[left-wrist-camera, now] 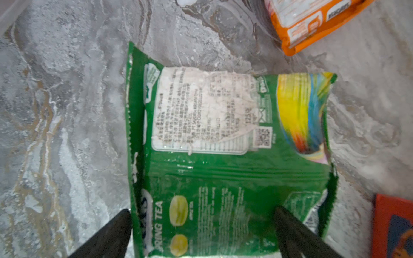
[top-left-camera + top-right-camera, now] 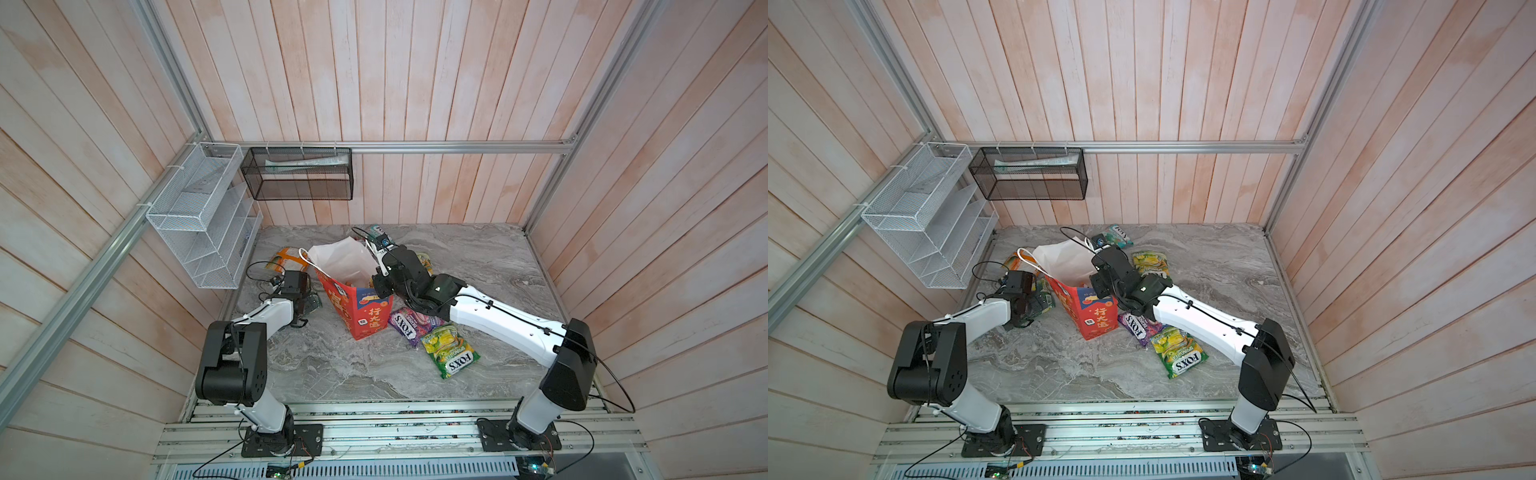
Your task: Place the snacks into the paper bag
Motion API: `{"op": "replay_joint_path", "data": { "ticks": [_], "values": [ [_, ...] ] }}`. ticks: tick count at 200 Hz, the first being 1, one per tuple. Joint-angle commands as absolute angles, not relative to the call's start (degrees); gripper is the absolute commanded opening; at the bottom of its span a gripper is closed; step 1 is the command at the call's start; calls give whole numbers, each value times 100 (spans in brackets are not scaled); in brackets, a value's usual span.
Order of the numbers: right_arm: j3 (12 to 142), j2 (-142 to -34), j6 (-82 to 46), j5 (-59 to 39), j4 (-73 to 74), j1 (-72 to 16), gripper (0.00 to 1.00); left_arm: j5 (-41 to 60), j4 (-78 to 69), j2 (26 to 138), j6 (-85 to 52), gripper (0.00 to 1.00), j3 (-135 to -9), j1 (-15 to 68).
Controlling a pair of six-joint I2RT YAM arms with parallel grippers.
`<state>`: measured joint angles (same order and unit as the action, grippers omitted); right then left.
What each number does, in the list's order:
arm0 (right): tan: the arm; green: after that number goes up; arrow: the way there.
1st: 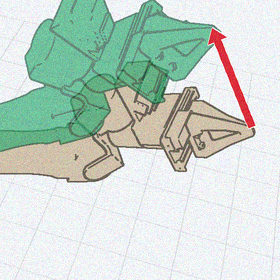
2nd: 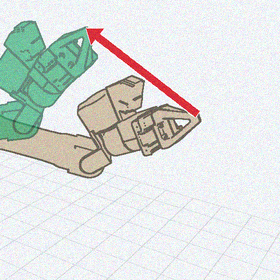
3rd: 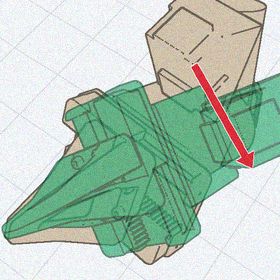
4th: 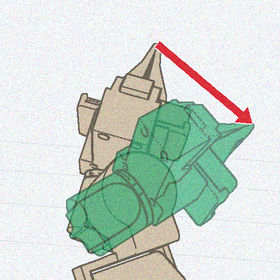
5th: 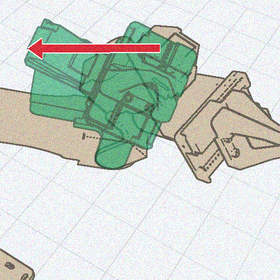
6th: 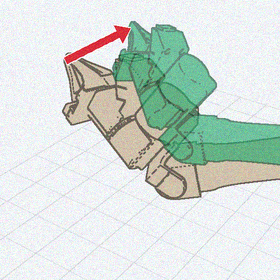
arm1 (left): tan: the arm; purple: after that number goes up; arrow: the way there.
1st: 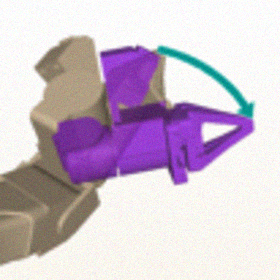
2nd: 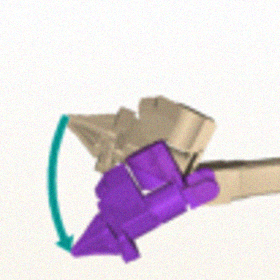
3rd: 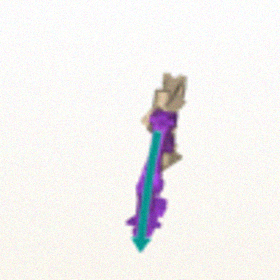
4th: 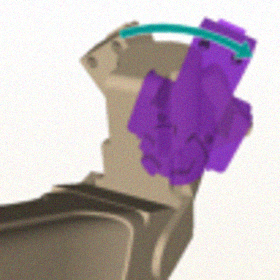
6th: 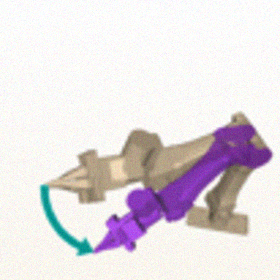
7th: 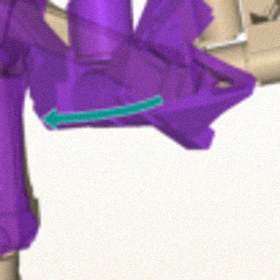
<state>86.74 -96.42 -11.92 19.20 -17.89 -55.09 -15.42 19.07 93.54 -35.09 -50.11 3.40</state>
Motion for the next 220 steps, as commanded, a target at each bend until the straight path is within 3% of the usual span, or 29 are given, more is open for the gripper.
{"op": "replay_joint_path", "data": {
  "ticks": [1,57,120,143,165,220],
  "values": [
    [8854,-9668,-1152,1846,-1889,-5560,0,-1402,1961,9465,-3442,100,-5163,343],
    [8858,-9666,-1143,1870,-1898,-5563,0,-1223,1989,9672,-3603,90,-5199,262],
    [8863,-9652,-1143,1861,-1885,-5573,0,-319,1691,9509,-3716,57,-4997,86],
    [8881,-9673,-1134,1847,-1909,-5591,0,195,1460,9173,-3741,38,-4813,70],
    [8892,-9683,-1125,1863,-1908,-5590,0,593,1454,8932,-3727,13,-4748,62],
    [8908,-9670,-1116,1872,-1924,-5616,0,462,1853,8128,-3595,0,-4695,70]
  ]
}}
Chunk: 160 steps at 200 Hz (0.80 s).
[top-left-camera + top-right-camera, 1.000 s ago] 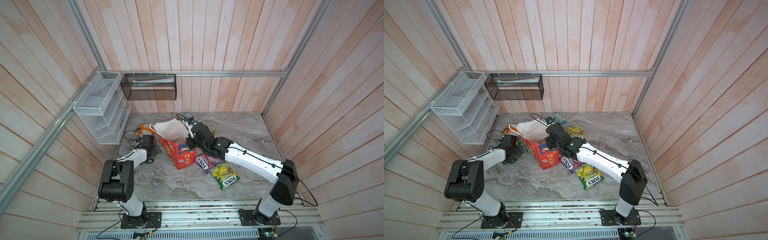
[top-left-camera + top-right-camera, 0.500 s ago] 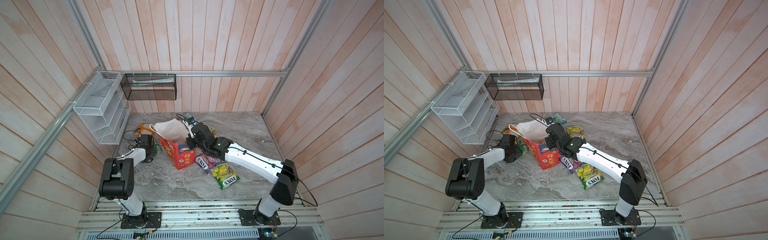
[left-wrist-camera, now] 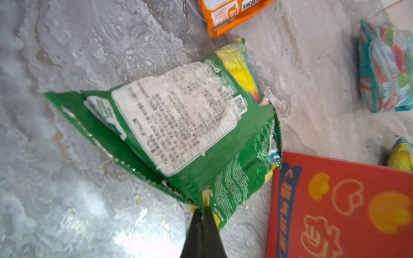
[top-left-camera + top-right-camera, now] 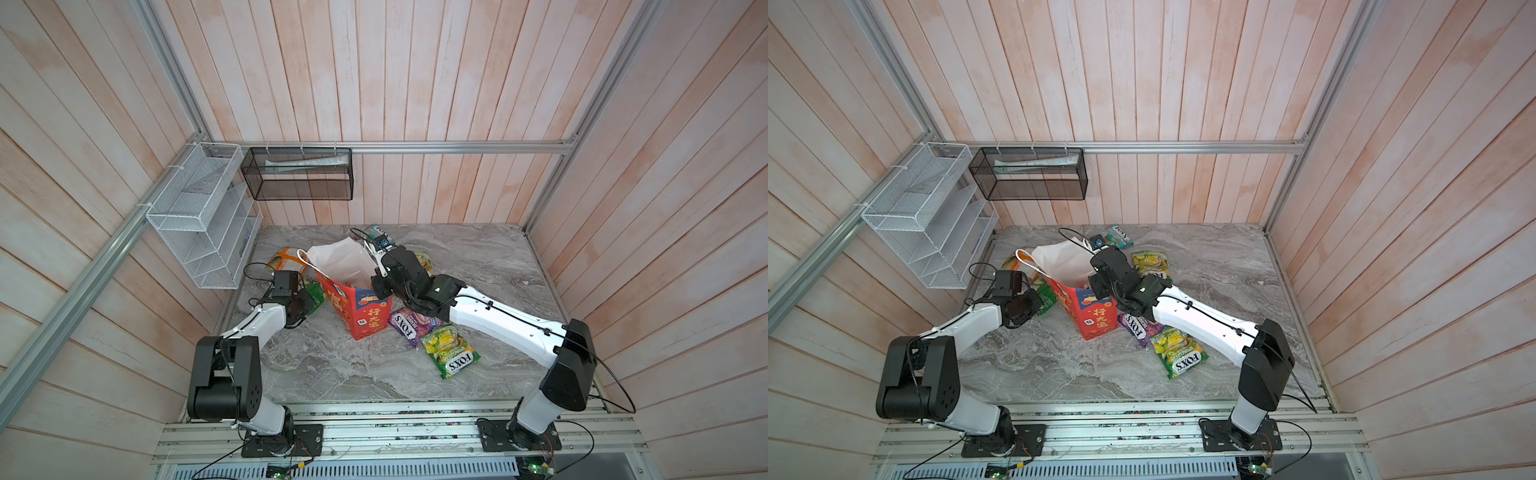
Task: Place the snacks into the paper bag
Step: 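Lift the green Spring Tea packet with the left gripper toward the bag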
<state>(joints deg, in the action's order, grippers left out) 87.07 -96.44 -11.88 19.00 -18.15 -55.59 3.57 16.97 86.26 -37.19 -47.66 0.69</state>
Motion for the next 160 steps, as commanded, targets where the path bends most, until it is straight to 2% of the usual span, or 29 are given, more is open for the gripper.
{"op": "replay_joint_path", "data": {
  "ticks": [1,70,160],
  "values": [
    [8906,-9669,-1116,1872,-1925,-5616,0,460,1858,8094,-3595,0,-4690,70],
    [8886,-9651,-1110,1877,-1912,-5625,0,100,2071,5816,-3674,0,-4206,70],
    [8889,-9572,-1091,1905,-1932,-5643,0,-364,2842,3353,-3590,0,-4634,70]
  ]
}}
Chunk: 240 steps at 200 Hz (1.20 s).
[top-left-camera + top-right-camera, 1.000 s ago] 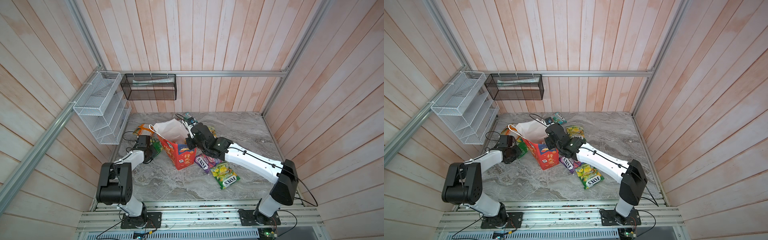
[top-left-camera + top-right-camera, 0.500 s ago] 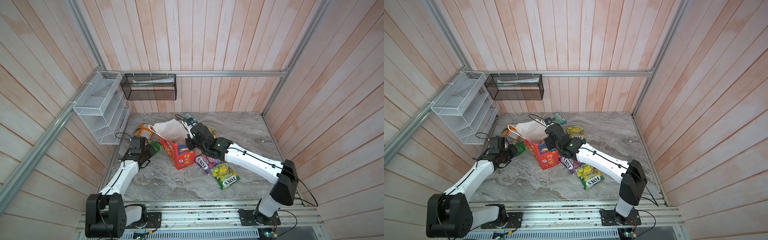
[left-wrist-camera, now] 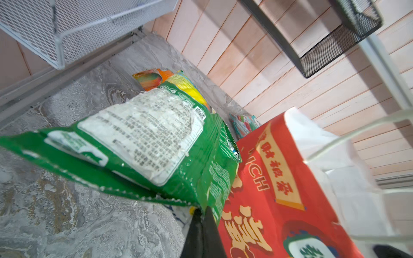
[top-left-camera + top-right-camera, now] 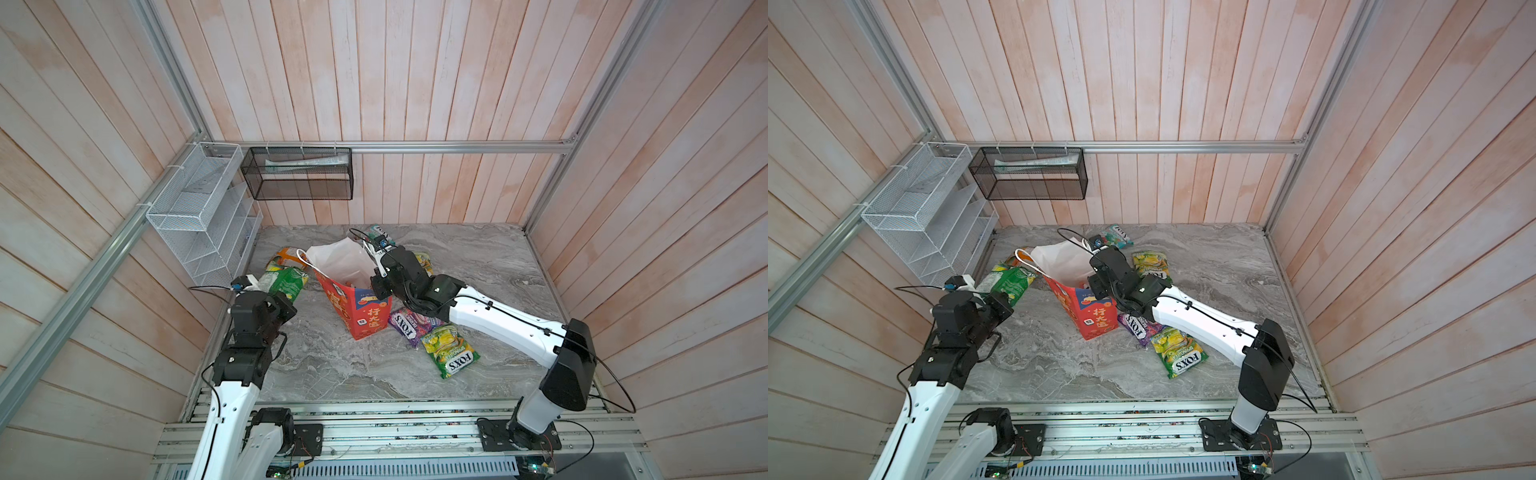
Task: Place the snacks into the paper bag
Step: 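Lift the green Spring Tea packet with the left gripper toward the bag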
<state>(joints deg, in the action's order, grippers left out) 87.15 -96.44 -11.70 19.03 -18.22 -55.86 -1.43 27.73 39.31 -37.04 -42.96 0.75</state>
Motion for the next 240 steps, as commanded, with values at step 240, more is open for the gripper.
{"op": "replay_joint_path", "data": {
  "ticks": [240],
  "values": [
    [8986,-9718,-1020,1937,-1992,-5651,0,478,2976,5451,-2818,0,-7876,2145]
  ]
}}
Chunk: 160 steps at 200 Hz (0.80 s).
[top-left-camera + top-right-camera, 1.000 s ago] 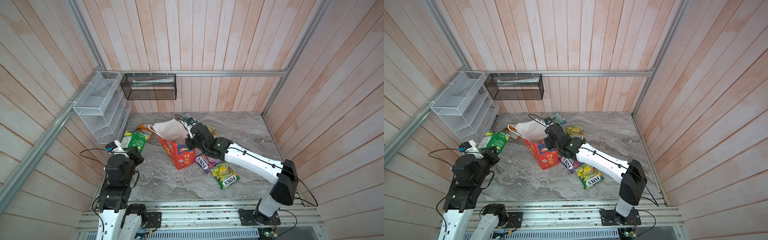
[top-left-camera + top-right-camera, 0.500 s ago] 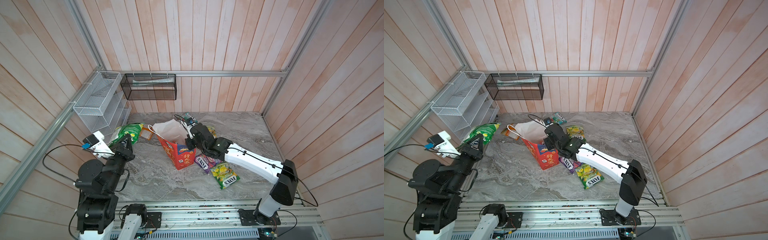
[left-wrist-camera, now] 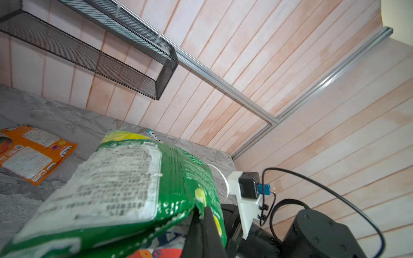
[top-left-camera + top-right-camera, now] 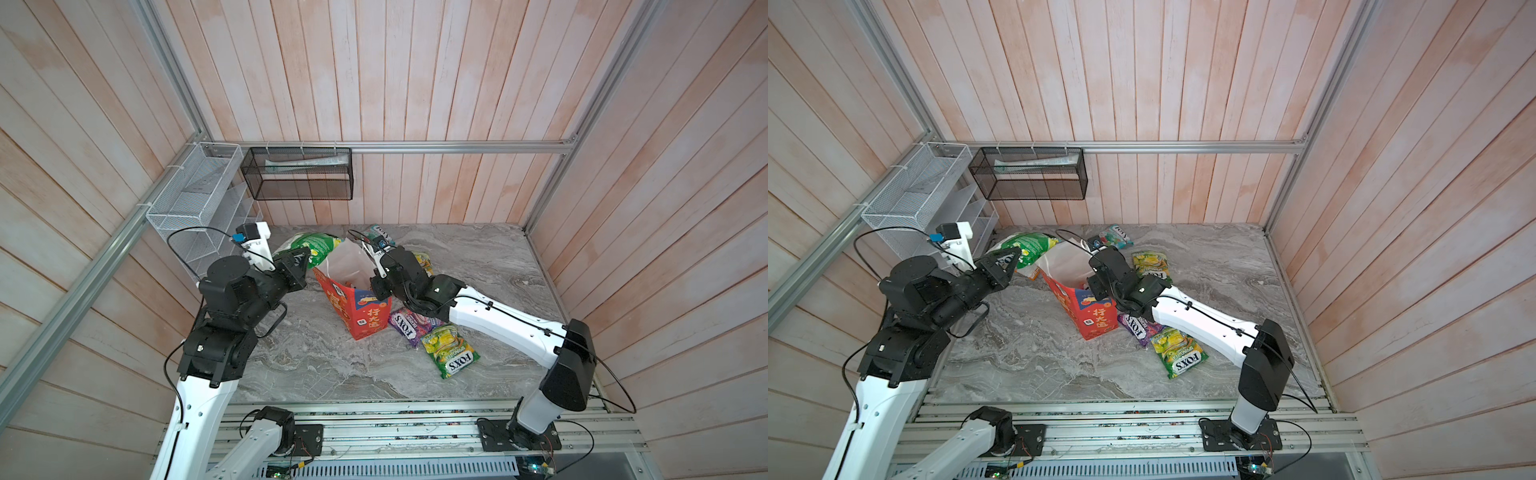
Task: Place the snacks into the paper bag
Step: 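Lift the green Spring Tea packet with the left gripper toward the bag, then move the packet over the bag opening beside the right gripper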
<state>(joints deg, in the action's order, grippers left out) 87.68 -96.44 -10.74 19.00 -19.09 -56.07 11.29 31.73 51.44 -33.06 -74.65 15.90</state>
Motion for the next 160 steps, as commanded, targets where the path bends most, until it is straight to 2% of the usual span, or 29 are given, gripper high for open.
{"op": "replay_joint_path", "data": {
  "ticks": [1,74,102,160],
  "values": [
    [8989,-9719,-1020,1935,-1989,-5651,0,441,2991,5481,-2802,0,-7893,2180],
    [8996,-9701,-993,1964,-2004,-5649,0,-918,4420,7162,-2279,0,-9557,3515],
    [8992,-9687,-976,1952,-1996,-5650,0,-1743,4973,7371,-2187,0,-9837,3618],
    [9009,-9753,-958,1998,-2015,-5649,0,-1628,5458,7481,-1983,0,-10178,3699]
  ]
}}
